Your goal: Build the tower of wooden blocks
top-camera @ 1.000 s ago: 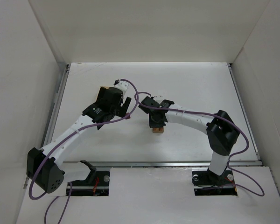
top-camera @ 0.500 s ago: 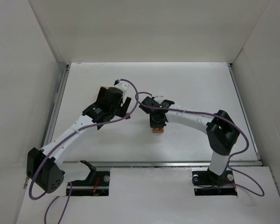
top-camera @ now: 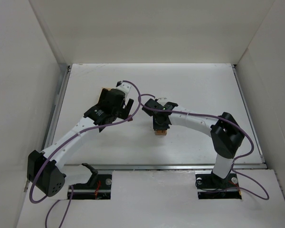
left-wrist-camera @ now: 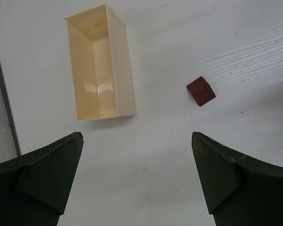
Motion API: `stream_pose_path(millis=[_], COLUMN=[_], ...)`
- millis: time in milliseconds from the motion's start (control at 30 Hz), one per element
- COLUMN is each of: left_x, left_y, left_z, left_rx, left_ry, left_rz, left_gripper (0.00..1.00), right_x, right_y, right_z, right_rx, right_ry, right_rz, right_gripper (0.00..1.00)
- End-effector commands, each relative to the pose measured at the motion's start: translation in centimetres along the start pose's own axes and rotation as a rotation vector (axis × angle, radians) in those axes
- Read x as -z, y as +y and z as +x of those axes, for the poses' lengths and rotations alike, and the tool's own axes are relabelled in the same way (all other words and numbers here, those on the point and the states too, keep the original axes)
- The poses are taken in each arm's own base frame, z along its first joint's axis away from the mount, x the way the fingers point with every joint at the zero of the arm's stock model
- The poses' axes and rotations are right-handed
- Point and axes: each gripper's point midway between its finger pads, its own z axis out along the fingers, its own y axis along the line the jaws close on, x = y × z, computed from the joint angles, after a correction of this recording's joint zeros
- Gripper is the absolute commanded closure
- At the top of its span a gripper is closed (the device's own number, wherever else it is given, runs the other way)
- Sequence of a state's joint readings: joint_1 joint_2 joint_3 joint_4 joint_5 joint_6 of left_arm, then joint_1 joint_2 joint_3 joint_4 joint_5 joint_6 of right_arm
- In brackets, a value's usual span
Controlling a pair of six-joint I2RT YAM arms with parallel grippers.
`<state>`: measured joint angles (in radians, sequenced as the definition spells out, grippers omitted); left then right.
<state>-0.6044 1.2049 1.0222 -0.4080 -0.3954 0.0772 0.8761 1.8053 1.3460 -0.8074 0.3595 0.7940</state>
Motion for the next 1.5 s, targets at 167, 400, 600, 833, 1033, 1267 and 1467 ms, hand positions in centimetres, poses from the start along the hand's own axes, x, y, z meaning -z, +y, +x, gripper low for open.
stream_pose_path(millis=[167,400,600,833,1033,1267,1467], left_x=[-0.1,-0.1,-0.1,-0.1,-0.1,-0.1,-0.3], left_y=[0.1,0.1,0.1,0.1,-0.1,-0.1,-0.2], left_z=[0.0,0.0,0.0,0.0,0.0,0.0,0.1], left_rx=[0.011,0.011,0.011,0.011,0.011,0.011,0.007], left_ry=[-0.006,-0.006,-0.006,-0.006,-0.006,-0.006,0.003], left_rz=[-0.004,-0.004,-0.004,-0.004,0.005,0.005,0.005], left_gripper=[0.01,0.01,0.01,0.01,0.01,0.01,0.01], right_x=[1.3,1.0,1.0,1.0,1.0,1.5,2.5], right_y=[-0.1,-0.1,-0.1,-0.1,0.1,0.3,0.8], right_z=[-1.1,-1.0,-1.0,-1.0,-1.1,-1.6,-2.4], right_rx=[-0.036,-0.033,-0.033,-0.033,-0.036,-0.043,-0.056], right_ry=[-0.037,-0.031,-0.031,-0.031,-0.036,-0.048,-0.067], right_rz=[-0.021,-0.015,-0.015,-0.015,-0.021,-0.034,-0.068], right_gripper=[1.00,0.93,0.84,0.68,0.62,0.61,0.61])
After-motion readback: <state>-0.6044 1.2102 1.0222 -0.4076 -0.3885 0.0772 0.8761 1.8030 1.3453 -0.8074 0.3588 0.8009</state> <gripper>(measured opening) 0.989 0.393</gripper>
